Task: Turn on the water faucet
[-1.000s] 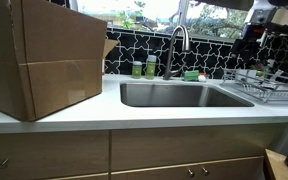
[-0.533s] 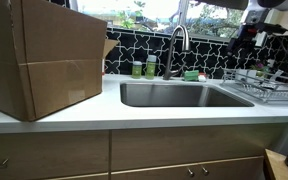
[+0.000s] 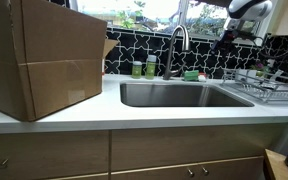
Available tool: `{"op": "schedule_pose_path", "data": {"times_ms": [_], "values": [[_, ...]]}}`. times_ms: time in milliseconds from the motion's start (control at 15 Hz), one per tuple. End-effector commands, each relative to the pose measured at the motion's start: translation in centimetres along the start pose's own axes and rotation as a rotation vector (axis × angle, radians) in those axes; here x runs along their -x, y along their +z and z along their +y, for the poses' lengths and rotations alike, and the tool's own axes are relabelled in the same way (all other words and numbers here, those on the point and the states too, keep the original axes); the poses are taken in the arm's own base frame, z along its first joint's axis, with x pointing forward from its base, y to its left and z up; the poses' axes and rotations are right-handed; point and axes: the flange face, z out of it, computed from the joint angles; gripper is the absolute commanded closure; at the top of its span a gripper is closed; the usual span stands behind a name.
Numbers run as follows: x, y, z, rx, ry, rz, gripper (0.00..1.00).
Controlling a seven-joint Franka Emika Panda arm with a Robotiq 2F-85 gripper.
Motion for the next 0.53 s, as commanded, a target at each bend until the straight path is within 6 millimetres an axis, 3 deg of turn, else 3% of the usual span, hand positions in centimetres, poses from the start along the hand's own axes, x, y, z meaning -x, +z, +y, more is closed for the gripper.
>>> {"op": "schedule_pose_path", "data": {"times_ms": [0,333,400,467], "values": [[-4.5,3.4,-0.2,-0.132,-0.032,0.052,0.00],[-7.3,6.7,-1.0,-0.221,-0.039,0.034,0.00],[-5.9,5.9,-1.6,-0.187,-0.035,0.038,0.00],[-6.4,6.3,-1.7,-0.190,-0.033,0.042,0.00]]}}
